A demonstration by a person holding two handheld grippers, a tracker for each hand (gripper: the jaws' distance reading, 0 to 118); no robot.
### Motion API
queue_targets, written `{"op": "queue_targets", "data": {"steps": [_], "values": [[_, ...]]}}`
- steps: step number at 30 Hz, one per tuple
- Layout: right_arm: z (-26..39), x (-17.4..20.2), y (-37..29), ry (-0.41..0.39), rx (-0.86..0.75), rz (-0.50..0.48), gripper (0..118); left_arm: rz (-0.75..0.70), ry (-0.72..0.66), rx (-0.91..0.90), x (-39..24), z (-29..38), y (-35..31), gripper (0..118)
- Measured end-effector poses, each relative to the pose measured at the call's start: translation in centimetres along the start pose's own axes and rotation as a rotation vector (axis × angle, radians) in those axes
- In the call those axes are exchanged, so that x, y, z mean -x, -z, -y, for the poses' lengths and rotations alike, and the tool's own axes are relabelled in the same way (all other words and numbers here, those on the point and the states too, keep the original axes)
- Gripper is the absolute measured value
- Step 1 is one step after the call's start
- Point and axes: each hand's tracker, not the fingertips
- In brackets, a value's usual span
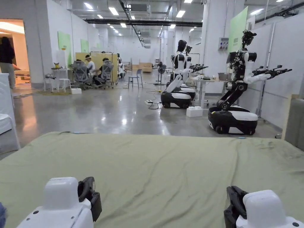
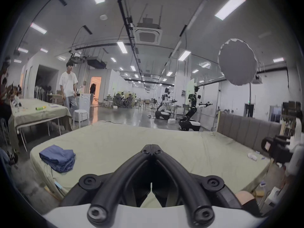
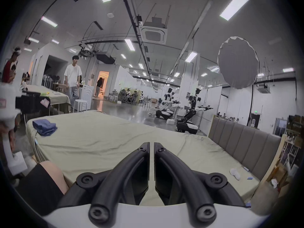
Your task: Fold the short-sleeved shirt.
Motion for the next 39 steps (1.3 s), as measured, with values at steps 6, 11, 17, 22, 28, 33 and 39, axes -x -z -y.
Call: {"op": "queue_targets", "data": {"steps": [6, 11, 17, 22, 28, 33, 39], "values": [[-0.3, 0.0, 0.5, 0.063, 0.023, -0.001, 8, 0.003, 0.046, -0.015, -0.5, -0.2, -1.2, 0], [-0.7, 0.7, 0.6, 0.056, 0.016, 0.009, 9, 0.005, 0.019, -0.019, -0.2, -1.1, -1.4, 0], [-0.7, 0.6, 1.0, 0.098, 0.008, 0.103, 118, -0.022, -0.01, -0.093, -0.5, -1.5, -2.8, 118], [-0.6, -0.2, 0.9, 0.146, 0.022, 0.135, 118, -0.019, 0.034, -0.095, -0.8, -2.2, -2.0, 118], [-0.4, -1.0, -0.1, 0.185, -0.038, -0.076, 118, -0.007, 0.046, -0.081, -1.3, -1.5, -2.2, 118], [-1.2, -1.4, -0.9, 0.266, -0.007, -0.043, 118, -0.049, 0.05, -0.051, -1.7, -1.5, -2.0, 118], [-2.4, -1.3, -0.8, 0.32, 0.084, 0.087, 118, -0.044, 0.043, -0.059, -1.4, -1.9, -2.3, 118]]}}
